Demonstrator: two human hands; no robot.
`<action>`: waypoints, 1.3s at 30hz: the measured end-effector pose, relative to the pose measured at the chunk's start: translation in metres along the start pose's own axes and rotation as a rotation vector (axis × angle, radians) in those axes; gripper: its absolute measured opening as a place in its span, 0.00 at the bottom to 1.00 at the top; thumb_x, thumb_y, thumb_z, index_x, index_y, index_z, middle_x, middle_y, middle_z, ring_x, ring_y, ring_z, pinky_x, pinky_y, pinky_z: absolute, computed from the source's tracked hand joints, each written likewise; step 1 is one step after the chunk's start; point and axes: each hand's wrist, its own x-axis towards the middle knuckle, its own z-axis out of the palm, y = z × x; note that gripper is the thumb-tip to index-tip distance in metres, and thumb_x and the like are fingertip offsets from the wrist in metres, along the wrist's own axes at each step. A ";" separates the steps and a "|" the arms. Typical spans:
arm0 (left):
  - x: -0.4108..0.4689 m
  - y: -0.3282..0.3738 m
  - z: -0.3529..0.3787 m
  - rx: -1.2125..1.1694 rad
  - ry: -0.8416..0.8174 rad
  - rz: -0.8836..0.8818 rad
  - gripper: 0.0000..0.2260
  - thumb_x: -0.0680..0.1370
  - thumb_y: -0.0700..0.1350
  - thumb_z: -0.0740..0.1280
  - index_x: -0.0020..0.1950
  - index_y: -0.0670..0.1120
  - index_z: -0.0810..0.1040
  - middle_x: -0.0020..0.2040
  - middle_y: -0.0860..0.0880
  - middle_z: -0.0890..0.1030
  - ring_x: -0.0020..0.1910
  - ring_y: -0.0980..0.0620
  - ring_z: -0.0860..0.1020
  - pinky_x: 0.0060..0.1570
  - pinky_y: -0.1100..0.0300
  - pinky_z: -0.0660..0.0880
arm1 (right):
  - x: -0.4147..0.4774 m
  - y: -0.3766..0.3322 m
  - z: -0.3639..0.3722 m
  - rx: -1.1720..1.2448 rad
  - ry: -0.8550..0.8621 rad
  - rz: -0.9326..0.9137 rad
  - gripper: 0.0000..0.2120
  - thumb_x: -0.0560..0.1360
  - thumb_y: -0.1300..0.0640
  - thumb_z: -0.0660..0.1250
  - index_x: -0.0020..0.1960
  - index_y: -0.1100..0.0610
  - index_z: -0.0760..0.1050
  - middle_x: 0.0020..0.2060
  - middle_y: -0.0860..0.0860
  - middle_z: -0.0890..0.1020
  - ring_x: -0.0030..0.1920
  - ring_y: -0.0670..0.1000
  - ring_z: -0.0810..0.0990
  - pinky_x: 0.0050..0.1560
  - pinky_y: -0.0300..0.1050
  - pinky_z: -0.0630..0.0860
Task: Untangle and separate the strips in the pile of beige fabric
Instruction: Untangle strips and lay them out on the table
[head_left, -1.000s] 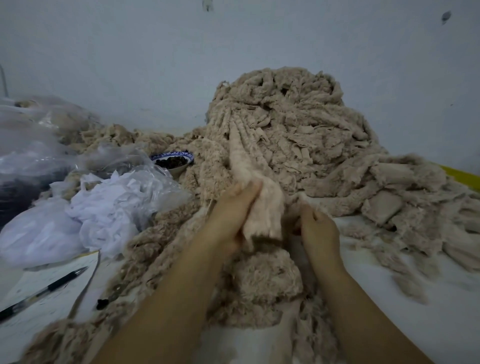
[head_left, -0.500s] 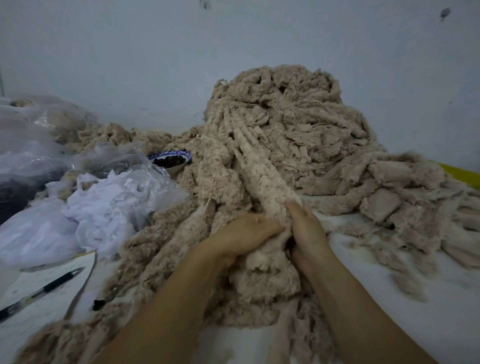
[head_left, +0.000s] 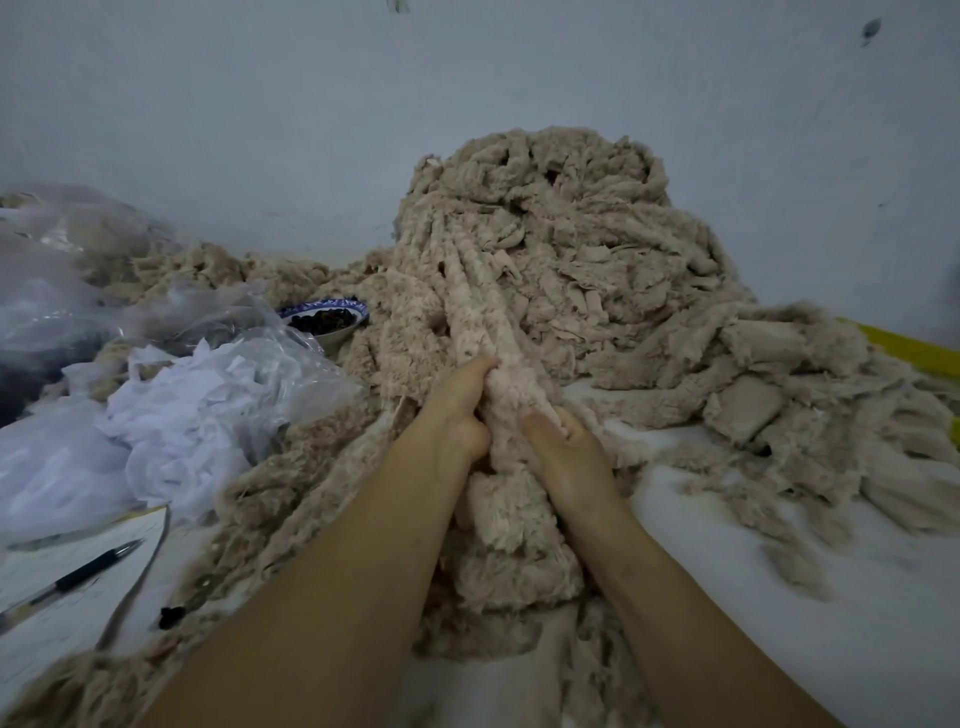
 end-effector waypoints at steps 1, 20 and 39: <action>0.000 0.006 0.001 -0.028 0.005 -0.006 0.09 0.80 0.45 0.67 0.52 0.39 0.79 0.44 0.41 0.81 0.41 0.43 0.79 0.34 0.47 0.75 | 0.000 -0.001 0.001 -0.003 -0.025 0.003 0.12 0.80 0.53 0.64 0.42 0.46 0.84 0.41 0.47 0.87 0.42 0.47 0.86 0.40 0.42 0.82; 0.013 0.015 -0.027 0.100 -0.200 -0.062 0.16 0.78 0.52 0.69 0.53 0.39 0.82 0.47 0.40 0.85 0.41 0.43 0.84 0.37 0.51 0.82 | 0.000 -0.001 -0.006 0.065 -0.023 0.070 0.07 0.79 0.54 0.65 0.50 0.43 0.79 0.40 0.42 0.86 0.40 0.44 0.85 0.34 0.37 0.79; 0.022 0.041 -0.109 0.127 0.153 0.259 0.21 0.83 0.55 0.54 0.36 0.45 0.68 0.27 0.47 0.66 0.17 0.55 0.61 0.19 0.71 0.57 | 0.005 -0.028 -0.052 0.532 0.125 0.117 0.18 0.80 0.51 0.60 0.35 0.54 0.79 0.27 0.50 0.77 0.26 0.48 0.78 0.24 0.36 0.73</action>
